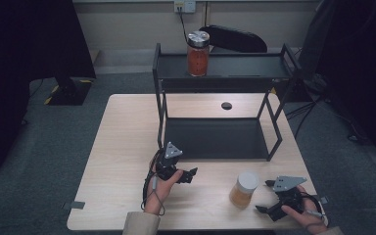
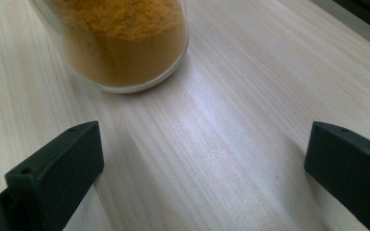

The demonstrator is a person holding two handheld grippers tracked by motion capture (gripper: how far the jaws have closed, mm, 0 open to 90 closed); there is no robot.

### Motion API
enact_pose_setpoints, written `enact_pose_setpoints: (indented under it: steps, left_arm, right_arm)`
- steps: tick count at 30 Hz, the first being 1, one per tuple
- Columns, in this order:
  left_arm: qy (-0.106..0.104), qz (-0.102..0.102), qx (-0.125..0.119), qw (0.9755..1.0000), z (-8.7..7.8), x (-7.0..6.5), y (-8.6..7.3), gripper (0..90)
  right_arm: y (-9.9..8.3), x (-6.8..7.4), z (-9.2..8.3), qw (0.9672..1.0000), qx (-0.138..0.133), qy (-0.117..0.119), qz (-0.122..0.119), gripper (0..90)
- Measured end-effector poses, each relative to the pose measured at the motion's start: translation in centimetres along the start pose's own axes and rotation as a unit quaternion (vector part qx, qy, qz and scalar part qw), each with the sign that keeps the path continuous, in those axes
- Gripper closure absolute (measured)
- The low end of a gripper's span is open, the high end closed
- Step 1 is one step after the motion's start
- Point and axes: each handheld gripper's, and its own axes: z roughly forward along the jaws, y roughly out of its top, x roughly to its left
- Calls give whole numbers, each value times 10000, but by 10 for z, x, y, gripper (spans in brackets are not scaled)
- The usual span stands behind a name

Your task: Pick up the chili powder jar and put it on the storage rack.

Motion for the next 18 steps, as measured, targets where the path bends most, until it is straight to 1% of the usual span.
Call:
enact_pose_setpoints:
  steps: [1,6,9,18]
  left_arm:
    - [31,29,34,10000,0,0,-1,23]
    - [81,-42,59,9999,-3,2,-11,23]
    - [174,-68,55,9998,-5,1,-17,22]
    - [320,-59,187,9993,-10,2,-27,23]
  right_arm:
    - [0,0,0,10000,0,0,2,0]
    - [0,0,0,10000,0,0,0,0]
    - [0,0,0,10000,-1,-1,0,0]
    - [0,0,0,10000,0,-1,0,0]
